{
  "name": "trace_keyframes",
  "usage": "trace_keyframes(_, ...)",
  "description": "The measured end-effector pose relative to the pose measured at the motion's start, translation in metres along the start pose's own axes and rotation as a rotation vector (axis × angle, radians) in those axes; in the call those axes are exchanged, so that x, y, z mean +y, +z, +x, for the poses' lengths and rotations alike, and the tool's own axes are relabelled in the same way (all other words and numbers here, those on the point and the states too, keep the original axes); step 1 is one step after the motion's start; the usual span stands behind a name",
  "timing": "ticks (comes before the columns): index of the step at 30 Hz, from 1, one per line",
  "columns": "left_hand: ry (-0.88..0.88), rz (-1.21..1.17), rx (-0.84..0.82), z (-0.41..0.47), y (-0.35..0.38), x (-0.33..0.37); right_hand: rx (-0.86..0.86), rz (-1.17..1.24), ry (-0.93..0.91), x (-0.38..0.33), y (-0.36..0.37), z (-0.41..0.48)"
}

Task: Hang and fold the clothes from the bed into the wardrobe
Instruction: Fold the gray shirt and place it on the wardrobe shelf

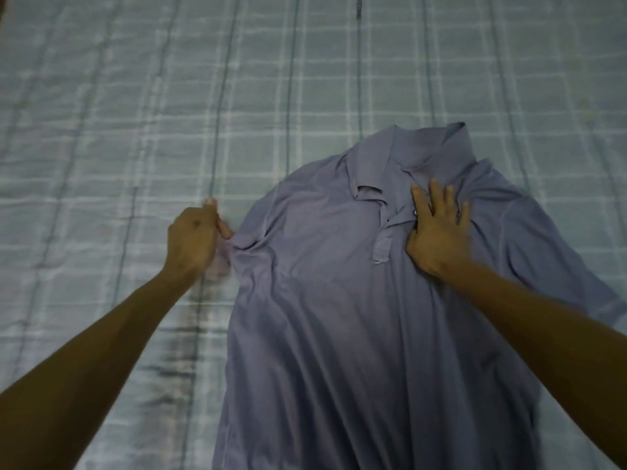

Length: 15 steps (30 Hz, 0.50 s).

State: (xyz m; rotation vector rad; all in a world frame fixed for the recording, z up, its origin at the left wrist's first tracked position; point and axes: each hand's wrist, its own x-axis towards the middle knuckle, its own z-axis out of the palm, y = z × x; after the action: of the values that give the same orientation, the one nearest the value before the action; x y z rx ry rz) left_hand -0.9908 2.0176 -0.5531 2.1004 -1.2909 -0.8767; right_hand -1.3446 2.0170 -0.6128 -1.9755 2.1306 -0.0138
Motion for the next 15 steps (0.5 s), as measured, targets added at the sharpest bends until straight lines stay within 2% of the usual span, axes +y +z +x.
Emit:
trace_keyframes(1, 0.076, 0.047, 0.044, 0.002, 0.003, -0.002, 0.033, 0.012, 0.011, -0.002, 0.005, -0.004)
trace_keyframes(3, 0.139, 0.233, -0.001, 0.007, 0.018, -0.008, 0.122, 0.028, 0.004, -0.002, 0.013, -0.010)
trace_keyframes(6, -0.009, 0.424, -0.219, -0.002, 0.039, 0.007, 0.221, 0.045, -0.008, 0.001, 0.018, -0.012)
trace_keyframes(8, 0.062, 0.339, -0.387, -0.006, 0.049, 0.023, 0.234, 0.050, -0.002, 0.001, 0.018, -0.013)
trace_keyframes(10, 0.051, 0.225, -0.594, -0.007, 0.053, 0.039, 0.252, 0.055, -0.002, 0.000, 0.018, -0.014)
trace_keyframes(12, -0.006, 0.292, -0.706, 0.003, 0.049, 0.049, 0.264, 0.059, -0.003, 0.000, 0.018, -0.014)
trace_keyframes(13, -0.018, 0.324, -0.712, 0.009, 0.043, 0.054, 0.264, 0.061, -0.003, 0.001, 0.019, -0.014)
trace_keyframes(15, -0.002, 0.316, -0.600, 0.024, 0.026, 0.060, 0.264, 0.066, -0.002, 0.003, 0.019, -0.014)
